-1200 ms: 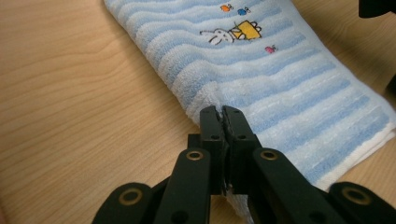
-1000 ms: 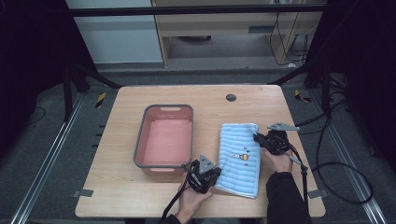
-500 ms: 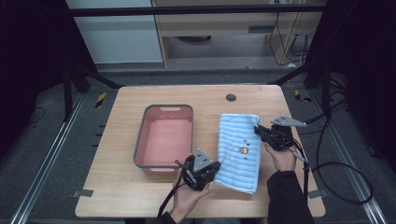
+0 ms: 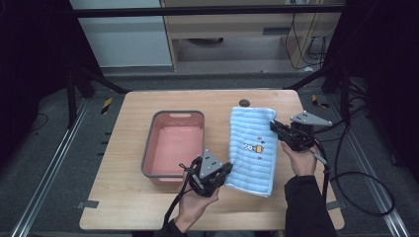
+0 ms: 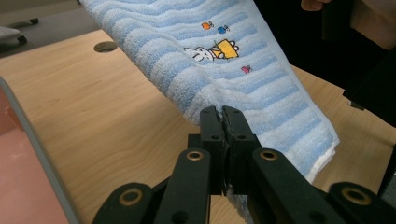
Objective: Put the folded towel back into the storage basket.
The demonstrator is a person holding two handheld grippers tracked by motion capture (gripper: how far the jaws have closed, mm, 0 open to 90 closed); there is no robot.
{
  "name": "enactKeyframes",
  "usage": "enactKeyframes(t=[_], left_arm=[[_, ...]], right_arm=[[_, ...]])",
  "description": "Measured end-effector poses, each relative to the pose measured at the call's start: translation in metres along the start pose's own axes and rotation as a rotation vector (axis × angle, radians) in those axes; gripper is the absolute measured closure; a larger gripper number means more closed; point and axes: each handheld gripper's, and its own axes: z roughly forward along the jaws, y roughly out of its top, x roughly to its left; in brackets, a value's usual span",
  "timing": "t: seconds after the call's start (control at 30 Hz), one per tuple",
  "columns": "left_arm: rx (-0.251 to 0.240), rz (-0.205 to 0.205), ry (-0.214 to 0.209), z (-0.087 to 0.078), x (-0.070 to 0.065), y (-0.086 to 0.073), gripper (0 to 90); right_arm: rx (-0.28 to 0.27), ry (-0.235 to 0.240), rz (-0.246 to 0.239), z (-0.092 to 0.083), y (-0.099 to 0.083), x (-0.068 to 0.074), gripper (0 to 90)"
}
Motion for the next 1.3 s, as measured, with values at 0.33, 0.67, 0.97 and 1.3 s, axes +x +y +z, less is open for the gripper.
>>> enactKeyframes(t=[0.33, 0.67, 0.97, 1.3], left_arm=[[-0.036, 0.002, 0.02, -0.016, 0.009, 0.009, 87.9], [-0.061, 0.003, 0.035, -0.03, 0.018, 0.015, 87.9], [-0.083, 0.006, 0.056, -0.044, 0.028, 0.02, 87.9], [-0.099, 0.006, 0.079, -0.055, 0.038, 0.024, 87.9]], right_arm=[[-0.024, 0.004, -0.015, 0.0, 0.017, 0.008, 83.5], [-0.043, 0.012, -0.043, 0.003, 0.036, 0.022, 83.5], [-0.059, 0.017, -0.067, 0.007, 0.053, 0.034, 83.6], [-0.07, 0.023, -0.084, 0.015, 0.067, 0.044, 83.7]])
